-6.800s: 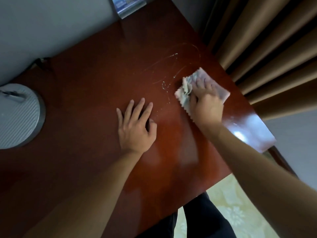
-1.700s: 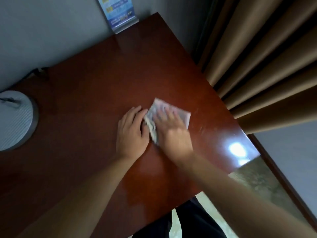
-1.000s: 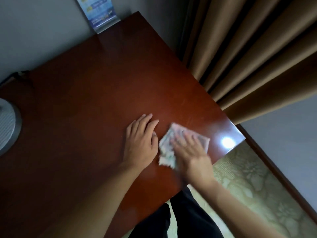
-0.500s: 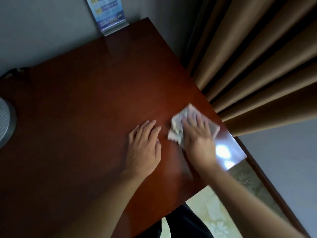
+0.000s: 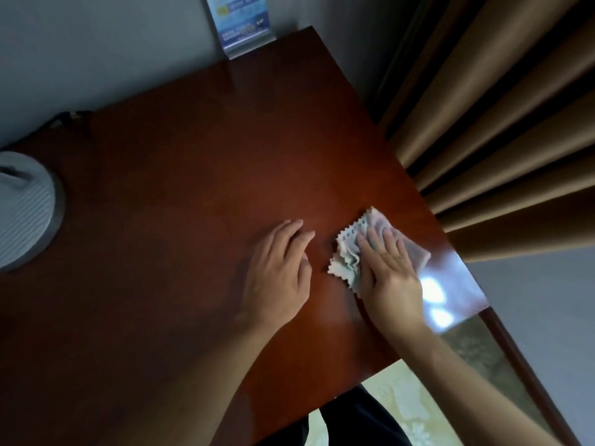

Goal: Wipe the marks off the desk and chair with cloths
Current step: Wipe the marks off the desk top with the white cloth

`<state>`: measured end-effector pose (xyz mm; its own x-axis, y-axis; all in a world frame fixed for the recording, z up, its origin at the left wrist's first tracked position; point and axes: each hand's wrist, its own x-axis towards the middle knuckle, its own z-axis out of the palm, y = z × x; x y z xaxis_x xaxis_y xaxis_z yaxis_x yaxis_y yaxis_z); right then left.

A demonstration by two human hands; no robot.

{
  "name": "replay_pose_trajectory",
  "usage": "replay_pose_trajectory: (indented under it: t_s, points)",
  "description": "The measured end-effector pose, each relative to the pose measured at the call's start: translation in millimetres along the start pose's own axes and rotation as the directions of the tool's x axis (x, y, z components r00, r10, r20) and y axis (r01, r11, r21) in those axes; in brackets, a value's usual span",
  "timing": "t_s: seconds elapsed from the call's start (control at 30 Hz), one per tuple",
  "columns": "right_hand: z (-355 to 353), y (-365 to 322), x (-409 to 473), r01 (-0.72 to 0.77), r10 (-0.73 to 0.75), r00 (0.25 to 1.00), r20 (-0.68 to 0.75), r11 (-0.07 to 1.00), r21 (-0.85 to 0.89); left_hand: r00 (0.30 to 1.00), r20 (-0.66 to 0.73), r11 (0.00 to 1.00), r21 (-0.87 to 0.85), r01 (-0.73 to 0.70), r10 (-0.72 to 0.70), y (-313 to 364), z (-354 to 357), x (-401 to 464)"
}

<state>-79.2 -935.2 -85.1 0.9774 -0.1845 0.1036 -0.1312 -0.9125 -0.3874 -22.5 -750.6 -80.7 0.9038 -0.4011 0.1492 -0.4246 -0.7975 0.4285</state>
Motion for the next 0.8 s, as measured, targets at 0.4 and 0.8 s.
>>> replay_pose_trajectory:
  t_s: [0.4,0.8]
  points:
    - [32.2,-102.5,-70.9,0.370,-0.389,0.895,0.216,0.921,0.125,0.946,-0.206,0.953,0.121,0.278,-0.250,-78.2,-39.3,-71.1]
    - [60.6,-144.8,40.5,0.341,-0.341,0.913,0.221,0.939,0.039,0.918,-0.202,0.935,0.028,0.354,-0.341,-87.5,-43.6,-92.7]
